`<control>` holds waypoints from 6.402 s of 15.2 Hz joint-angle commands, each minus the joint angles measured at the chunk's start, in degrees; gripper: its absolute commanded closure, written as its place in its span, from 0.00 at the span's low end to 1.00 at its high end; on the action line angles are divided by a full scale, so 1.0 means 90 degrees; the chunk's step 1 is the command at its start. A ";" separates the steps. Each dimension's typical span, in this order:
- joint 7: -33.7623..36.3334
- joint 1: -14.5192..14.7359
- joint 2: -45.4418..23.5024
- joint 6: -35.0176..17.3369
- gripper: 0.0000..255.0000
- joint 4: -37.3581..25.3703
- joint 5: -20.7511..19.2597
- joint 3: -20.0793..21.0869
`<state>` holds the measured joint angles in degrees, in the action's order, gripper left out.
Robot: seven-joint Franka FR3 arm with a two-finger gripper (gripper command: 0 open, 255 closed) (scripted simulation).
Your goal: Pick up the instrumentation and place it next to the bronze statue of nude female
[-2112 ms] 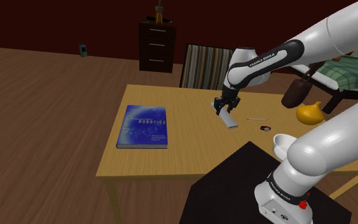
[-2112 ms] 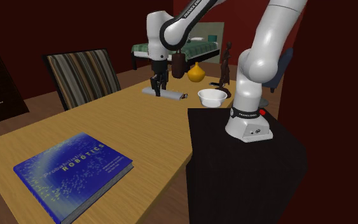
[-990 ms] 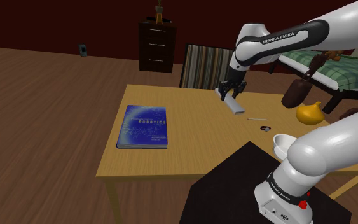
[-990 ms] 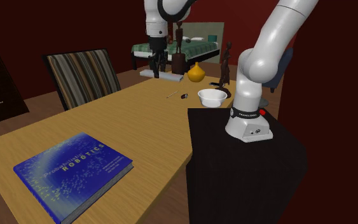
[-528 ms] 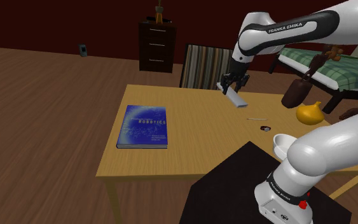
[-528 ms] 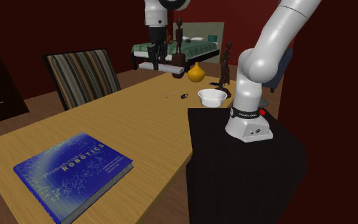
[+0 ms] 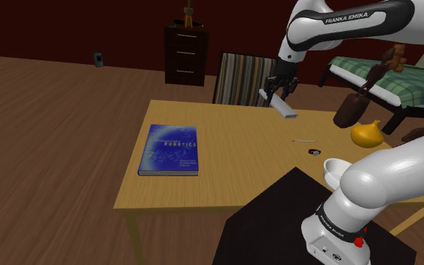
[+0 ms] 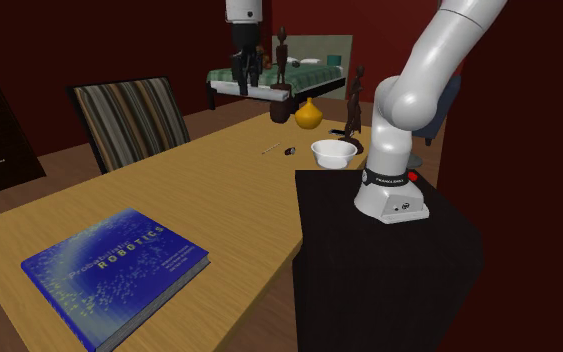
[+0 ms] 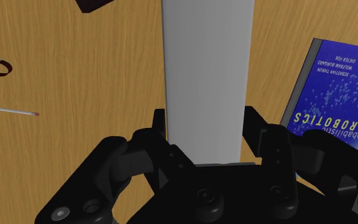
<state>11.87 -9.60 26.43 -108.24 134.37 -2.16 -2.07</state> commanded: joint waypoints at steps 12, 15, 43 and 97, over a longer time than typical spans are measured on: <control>-0.0020 0.0007 0.0034 0.1138 1.00 -0.1103 0.0017 0.0018; -0.0025 0.0009 0.0004 0.1390 1.00 -0.1386 0.0020 0.0021; -0.3706 -0.1041 -0.0646 0.1661 1.00 -0.2599 -0.0875 -0.2783; -0.7663 -0.2299 -0.4515 -0.1078 1.00 -0.3025 0.1475 -0.4802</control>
<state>-56.83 -30.12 -13.78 -117.40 106.93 10.75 -45.40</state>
